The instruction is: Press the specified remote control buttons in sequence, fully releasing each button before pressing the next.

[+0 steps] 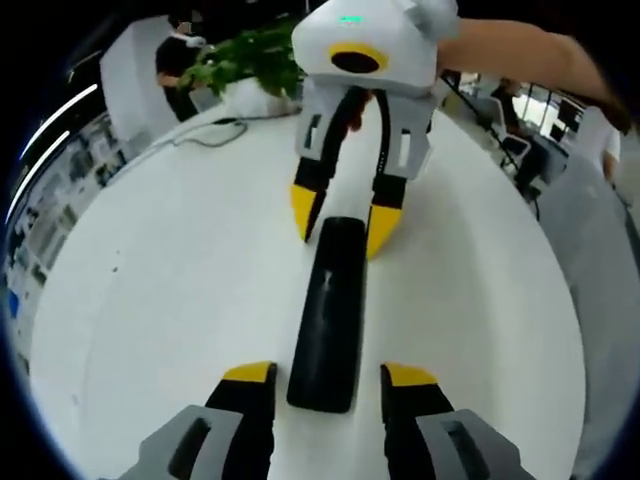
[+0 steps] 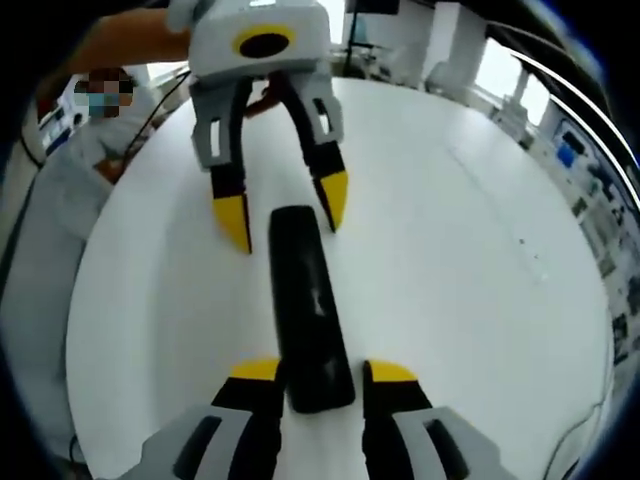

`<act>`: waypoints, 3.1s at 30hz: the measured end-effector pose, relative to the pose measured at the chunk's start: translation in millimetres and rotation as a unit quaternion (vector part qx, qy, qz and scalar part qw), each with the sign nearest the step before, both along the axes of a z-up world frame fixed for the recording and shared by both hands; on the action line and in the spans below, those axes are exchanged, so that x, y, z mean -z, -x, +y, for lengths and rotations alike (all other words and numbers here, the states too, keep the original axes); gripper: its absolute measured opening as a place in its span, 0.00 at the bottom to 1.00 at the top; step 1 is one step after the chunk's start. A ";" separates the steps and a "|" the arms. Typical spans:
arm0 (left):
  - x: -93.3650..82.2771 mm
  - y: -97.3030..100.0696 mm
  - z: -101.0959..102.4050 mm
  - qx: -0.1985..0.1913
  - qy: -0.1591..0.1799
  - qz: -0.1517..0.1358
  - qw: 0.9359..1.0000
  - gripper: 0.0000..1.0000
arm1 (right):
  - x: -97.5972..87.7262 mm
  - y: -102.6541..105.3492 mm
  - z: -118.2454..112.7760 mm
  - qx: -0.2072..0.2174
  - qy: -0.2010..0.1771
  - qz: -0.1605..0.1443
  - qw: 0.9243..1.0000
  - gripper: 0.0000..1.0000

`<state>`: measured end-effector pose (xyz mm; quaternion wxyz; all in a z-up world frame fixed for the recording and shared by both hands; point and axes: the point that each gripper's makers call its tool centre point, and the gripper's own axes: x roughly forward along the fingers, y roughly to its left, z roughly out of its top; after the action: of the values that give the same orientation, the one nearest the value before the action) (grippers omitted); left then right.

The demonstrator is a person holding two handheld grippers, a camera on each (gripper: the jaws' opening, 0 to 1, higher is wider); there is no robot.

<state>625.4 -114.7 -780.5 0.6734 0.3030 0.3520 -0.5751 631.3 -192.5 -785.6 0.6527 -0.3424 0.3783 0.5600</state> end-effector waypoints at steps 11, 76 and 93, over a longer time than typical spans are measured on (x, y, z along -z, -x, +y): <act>0.1 1.6 0.1 0.012 -0.012 0.005 1.000 0.30 | 1.2 -0.3 -0.8 -0.013 0.014 0.007 1.000 0.23; 1.3 0.8 0.8 0.030 -0.044 0.004 0.999 0.24 | 3.1 1.9 -5.6 -0.046 0.082 0.008 0.996 0.21; -6.3 10.2 -1.4 0.039 -0.045 0.002 0.998 0.23 | -1.8 11.4 -7.8 -0.046 0.074 0.010 0.996 0.20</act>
<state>615.2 -116.1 -774.2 0.6353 0.3456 0.3667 -0.5852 619.8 -200.3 -783.7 0.5951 -0.4016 0.4088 0.5634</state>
